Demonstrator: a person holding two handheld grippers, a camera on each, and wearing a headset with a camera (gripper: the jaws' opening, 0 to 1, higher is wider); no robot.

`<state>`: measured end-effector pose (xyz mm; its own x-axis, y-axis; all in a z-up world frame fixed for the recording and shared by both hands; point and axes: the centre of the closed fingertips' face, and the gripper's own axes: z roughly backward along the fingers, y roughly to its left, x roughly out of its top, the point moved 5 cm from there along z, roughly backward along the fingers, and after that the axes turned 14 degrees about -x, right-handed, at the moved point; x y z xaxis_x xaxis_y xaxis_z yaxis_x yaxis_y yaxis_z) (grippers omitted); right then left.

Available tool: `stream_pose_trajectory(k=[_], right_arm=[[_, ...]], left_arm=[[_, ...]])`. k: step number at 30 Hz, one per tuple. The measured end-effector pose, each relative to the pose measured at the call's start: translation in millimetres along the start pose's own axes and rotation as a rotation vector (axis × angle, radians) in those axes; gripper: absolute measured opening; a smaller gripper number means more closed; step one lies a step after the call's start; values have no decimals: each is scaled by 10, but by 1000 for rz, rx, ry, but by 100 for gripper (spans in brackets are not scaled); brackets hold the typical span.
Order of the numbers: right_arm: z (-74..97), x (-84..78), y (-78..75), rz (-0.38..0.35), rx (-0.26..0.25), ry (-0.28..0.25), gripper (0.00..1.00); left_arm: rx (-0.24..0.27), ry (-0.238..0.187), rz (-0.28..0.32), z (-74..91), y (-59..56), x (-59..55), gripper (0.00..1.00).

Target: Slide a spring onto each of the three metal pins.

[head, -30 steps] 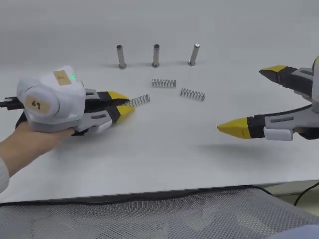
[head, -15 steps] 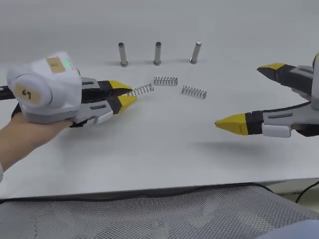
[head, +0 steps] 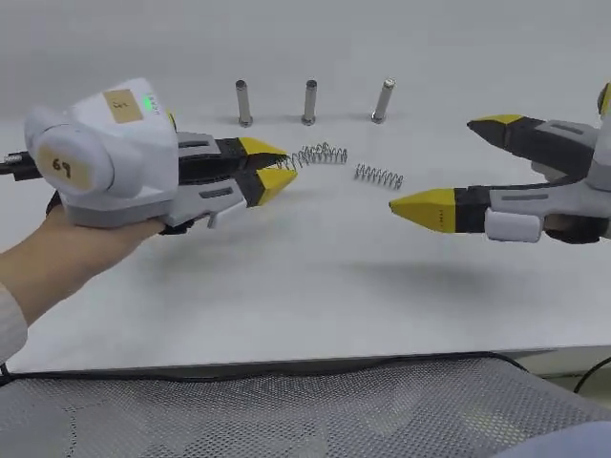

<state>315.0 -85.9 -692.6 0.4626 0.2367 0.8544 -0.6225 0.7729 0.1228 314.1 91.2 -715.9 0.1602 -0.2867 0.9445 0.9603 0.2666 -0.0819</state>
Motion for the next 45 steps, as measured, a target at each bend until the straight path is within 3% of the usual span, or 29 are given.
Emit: stream_pose_trajectory(k=[4,7,16,22,36,45], right_arm=[[-45,45,74,-41,48,-8,85],[-70,58,131,-53,86,-2,74],[-143,89,243,-56,138,9,67],[-163,101,317,-73,200,28,52],[-190,56,462,-80,290,74,29],[-197,40,522,-79,316,87,21]], left_arm=[[-15,-22,1,-4,-42,48,2],[-30,-24,3,4,-63,50,2],[-77,-31,0,61,-117,84,2],[-109,-30,-10,66,-162,106,2],[-191,-25,-25,37,-273,143,2],[-203,-28,-25,35,-294,153,2]])
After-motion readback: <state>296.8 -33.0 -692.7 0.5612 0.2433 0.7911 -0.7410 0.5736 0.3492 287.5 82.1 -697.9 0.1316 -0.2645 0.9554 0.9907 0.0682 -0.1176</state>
